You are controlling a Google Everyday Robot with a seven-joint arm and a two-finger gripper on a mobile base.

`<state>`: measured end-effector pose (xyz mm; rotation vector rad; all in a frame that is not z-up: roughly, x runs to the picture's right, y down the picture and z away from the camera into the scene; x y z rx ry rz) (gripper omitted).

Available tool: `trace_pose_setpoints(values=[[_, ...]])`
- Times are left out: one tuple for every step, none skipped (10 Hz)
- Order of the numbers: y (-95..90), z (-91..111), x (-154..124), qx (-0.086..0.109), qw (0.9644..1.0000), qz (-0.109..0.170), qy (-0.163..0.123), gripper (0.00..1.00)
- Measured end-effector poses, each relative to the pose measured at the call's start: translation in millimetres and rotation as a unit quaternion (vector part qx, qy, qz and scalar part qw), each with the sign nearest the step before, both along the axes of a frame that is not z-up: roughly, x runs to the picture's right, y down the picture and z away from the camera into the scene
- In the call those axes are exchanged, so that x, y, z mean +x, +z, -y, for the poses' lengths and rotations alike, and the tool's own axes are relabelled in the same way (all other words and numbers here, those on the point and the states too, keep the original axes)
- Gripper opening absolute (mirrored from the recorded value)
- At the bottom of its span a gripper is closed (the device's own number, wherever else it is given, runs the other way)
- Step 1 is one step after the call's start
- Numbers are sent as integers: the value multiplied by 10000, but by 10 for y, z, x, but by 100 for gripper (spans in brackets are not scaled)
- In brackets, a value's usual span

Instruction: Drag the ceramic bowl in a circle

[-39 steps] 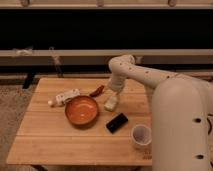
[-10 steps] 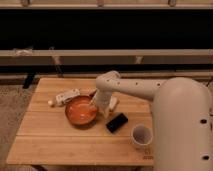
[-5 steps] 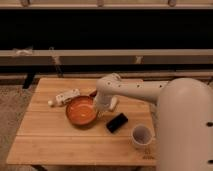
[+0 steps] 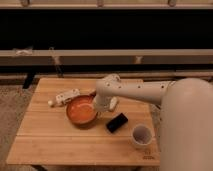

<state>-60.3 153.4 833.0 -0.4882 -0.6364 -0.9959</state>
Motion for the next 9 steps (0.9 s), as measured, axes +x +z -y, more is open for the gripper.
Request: trace_pose_setpoints(values=[[-118,-26,-148,68,9998,143,-117,0],[-245,-72,-272,136,9992,283,-241,0],[-348,-129,-353,183,9985,388,-347,0],[-508,-226,-482,260,9967,565,-522,0],[-650,-334,-575,316,9946,725,-679,0],[-782,-450,-615,354,9924,864,-802,0],[-900,-571,-604,382,9903,981,-909,0],[-998,-715,-504,388,9894,1022,-956,0],[-1025,-783,-431,367,9898,1008,-933,0]])
